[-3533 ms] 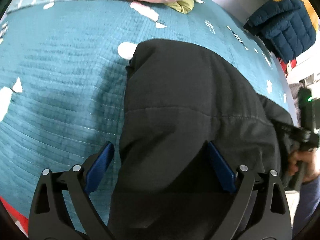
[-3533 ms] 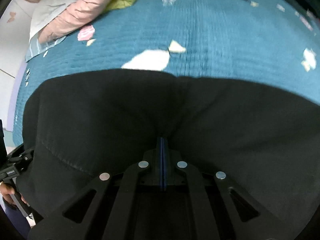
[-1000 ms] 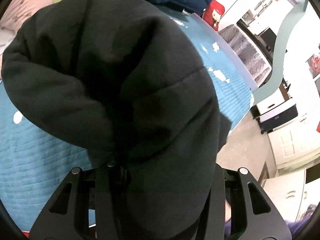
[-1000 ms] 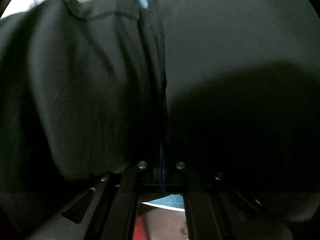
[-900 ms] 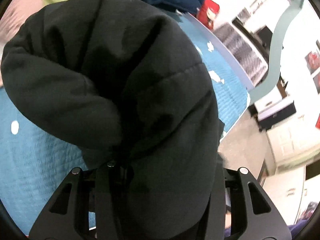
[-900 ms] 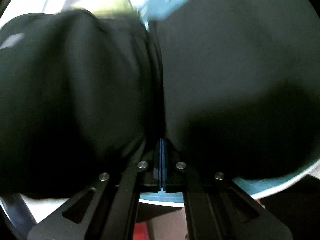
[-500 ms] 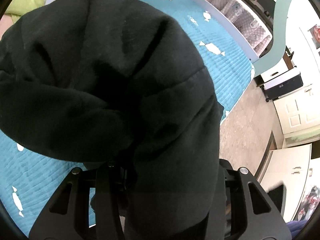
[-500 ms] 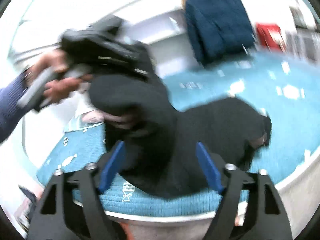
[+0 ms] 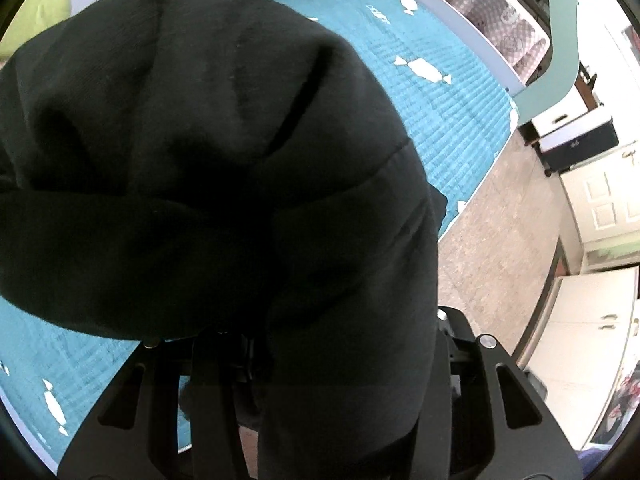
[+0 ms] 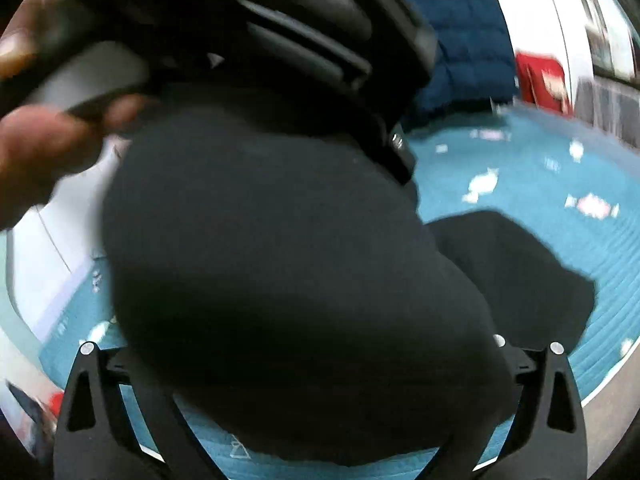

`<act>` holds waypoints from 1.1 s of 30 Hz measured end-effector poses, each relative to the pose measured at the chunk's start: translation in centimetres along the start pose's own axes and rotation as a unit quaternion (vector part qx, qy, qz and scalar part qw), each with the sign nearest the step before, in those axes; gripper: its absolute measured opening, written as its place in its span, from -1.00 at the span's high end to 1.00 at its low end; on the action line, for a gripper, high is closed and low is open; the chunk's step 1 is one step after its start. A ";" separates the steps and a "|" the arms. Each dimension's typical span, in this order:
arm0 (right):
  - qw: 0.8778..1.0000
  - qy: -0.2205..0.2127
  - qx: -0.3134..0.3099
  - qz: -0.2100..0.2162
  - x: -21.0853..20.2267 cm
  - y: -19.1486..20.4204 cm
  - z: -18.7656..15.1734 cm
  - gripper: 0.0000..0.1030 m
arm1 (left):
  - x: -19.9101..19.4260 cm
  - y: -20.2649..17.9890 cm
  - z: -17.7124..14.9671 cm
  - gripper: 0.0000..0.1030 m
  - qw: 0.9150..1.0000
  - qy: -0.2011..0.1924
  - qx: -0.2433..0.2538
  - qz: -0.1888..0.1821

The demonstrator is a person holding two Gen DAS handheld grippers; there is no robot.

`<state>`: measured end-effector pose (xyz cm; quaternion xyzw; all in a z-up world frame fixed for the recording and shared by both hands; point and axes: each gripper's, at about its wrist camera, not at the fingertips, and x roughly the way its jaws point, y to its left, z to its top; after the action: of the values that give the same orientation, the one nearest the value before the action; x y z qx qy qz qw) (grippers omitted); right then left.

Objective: Fold large clothes

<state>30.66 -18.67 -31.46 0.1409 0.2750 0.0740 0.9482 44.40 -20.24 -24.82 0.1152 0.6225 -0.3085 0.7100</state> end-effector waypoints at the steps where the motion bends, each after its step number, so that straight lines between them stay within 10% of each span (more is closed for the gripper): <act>1: 1.000 -0.001 0.021 0.000 0.3 -0.9 0.1 -0.40 | 0.2 -0.2 0.4 0.17 1.000 -0.005 0.000 -0.002; 4: 0.998 -0.010 0.065 -0.004 0.2 -3.9 0.6 -0.01 | -0.1 -0.7 1.6 0.16 1.000 -0.027 0.006 0.000; 15: 0.986 -0.012 0.169 -0.011 -1.0 -13.5 2.0 0.13 | -3.3 -3.3 2.0 -0.33 0.986 -0.137 0.068 -0.067; 27: 0.946 0.016 0.325 -0.013 -1.0 -24.8 -0.2 0.10 | 4.8 1.2 4.8 -0.34 0.995 -0.099 0.024 0.020; 30: 0.931 0.036 0.360 0.045 -1.7 -26.0 -0.1 0.04 | 6.8 -0.7 5.0 -0.60 0.989 -0.090 0.056 0.104; 33: 0.941 0.049 0.334 0.032 -4.5 -25.9 1.1 0.01 | 6.8 0.3 5.4 -0.65 0.991 -0.093 0.037 0.093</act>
<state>29.14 -44.43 -36.30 0.4545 0.3253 0.0152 0.8291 49.19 -24.94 -30.35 0.1696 0.5285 -0.2727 0.7858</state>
